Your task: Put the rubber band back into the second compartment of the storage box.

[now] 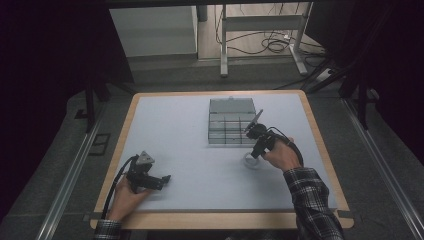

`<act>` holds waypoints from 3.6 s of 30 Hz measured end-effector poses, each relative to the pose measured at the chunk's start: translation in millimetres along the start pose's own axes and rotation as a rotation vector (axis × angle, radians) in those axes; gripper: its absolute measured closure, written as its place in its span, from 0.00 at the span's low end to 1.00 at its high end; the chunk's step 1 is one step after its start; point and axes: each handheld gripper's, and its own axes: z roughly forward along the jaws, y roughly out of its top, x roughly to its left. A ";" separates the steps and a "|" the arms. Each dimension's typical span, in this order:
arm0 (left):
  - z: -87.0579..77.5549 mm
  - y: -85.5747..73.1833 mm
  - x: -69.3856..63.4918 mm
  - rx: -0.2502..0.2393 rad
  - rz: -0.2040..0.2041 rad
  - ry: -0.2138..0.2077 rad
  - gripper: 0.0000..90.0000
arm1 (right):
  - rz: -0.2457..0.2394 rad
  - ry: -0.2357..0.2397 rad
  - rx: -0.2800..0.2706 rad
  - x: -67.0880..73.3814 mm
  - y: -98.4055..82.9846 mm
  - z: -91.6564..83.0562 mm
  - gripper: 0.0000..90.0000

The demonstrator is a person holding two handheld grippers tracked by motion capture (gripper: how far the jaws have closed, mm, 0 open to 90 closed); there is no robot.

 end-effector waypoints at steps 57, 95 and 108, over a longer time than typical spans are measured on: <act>0.0 0.0 -0.1 -0.001 0.000 0.000 0.00 | 0.020 -0.078 -0.271 -3.4 36.6 -53.4 0.91; 0.0 0.0 0.0 0.000 0.000 0.000 0.00 | 0.111 -0.164 -0.553 -15.4 52.4 -17.4 0.90; 0.0 0.0 0.0 0.000 0.000 0.000 0.00 | 0.159 -0.202 -0.614 -21.9 59.1 5.9 0.90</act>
